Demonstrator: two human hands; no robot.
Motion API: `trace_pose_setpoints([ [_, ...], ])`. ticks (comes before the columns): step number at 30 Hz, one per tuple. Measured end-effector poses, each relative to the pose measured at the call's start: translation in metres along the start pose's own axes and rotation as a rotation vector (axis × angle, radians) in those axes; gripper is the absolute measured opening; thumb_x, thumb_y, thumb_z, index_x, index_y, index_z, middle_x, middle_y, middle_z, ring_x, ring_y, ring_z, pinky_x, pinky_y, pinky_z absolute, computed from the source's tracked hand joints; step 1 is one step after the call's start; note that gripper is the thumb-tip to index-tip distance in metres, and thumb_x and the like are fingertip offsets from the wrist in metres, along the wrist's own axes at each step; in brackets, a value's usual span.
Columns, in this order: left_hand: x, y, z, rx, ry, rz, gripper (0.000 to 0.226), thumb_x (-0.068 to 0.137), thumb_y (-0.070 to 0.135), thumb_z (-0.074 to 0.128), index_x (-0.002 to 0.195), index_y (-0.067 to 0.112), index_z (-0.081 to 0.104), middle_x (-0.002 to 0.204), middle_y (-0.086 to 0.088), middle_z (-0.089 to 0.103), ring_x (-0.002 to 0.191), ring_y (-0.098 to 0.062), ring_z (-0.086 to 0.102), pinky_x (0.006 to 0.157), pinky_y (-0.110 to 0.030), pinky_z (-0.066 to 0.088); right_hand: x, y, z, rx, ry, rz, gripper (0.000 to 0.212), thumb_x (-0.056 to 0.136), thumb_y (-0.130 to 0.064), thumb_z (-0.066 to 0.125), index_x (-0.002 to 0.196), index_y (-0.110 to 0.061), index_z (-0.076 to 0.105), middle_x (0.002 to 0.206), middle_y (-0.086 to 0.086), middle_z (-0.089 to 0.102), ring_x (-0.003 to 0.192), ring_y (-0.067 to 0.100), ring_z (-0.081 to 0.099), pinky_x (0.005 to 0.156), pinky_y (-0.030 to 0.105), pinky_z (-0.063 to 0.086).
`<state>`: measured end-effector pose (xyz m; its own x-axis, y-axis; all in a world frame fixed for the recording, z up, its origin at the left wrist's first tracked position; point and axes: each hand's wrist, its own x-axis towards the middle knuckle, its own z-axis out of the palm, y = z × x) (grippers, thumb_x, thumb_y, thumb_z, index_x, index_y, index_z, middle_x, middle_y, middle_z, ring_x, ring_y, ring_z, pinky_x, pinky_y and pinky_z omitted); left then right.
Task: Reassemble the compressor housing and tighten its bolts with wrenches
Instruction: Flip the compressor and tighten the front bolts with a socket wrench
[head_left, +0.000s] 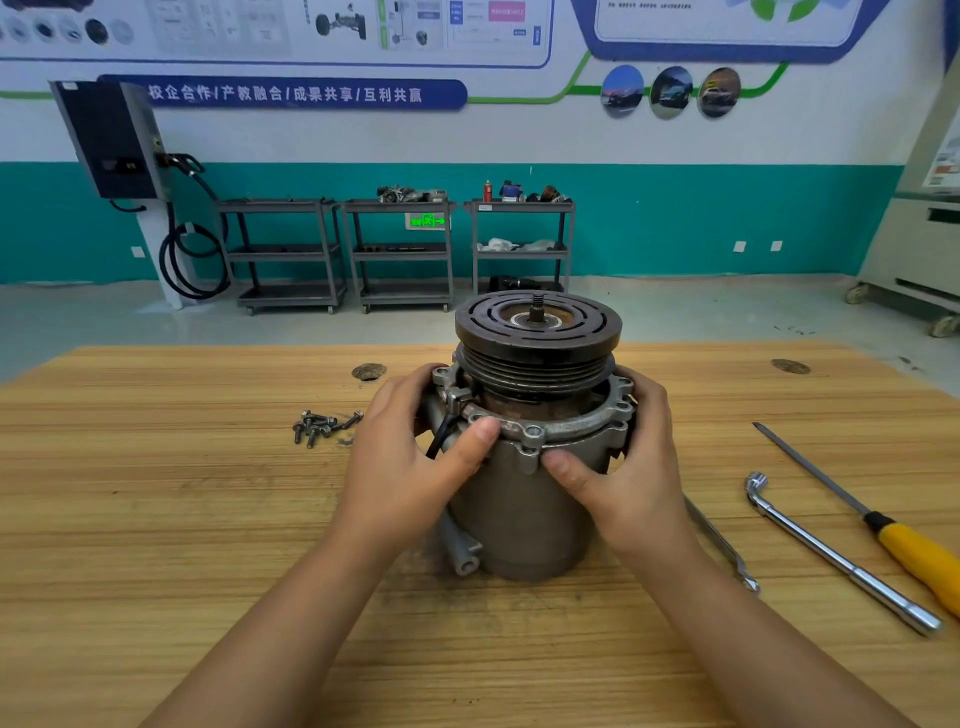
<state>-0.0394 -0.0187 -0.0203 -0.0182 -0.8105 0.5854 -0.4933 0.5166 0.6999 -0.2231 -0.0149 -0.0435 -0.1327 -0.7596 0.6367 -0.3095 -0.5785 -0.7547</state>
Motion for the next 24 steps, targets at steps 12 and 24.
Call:
trace_pose_setpoints([
  [12,-0.003,-0.001,0.006,-0.042,0.014,-0.008,0.073,0.067,0.072,0.042,0.127,0.030,0.046,0.111,0.022,0.045,0.104,0.019,0.041,0.080,0.004,0.029,0.010,0.013,-0.006,-0.043,-0.037,-0.123,0.058,0.081,-0.076,0.033,0.122,-0.035,0.038,0.120,-0.002,0.051,0.115,0.007,0.049,0.094,0.019,0.040],
  [24,-0.003,-0.003,0.006,-0.047,-0.014,-0.030,0.086,0.064,0.074,0.041,0.135,0.026,0.042,0.112,0.020,0.043,0.102,0.027,0.035,0.079,0.007,0.026,0.037,0.007,-0.037,-0.634,-0.101,-0.358,0.077,0.079,-0.081,0.009,0.075,-0.011,0.039,0.075,0.001,0.040,0.066,0.017,0.037,0.052,0.029,0.027],
])
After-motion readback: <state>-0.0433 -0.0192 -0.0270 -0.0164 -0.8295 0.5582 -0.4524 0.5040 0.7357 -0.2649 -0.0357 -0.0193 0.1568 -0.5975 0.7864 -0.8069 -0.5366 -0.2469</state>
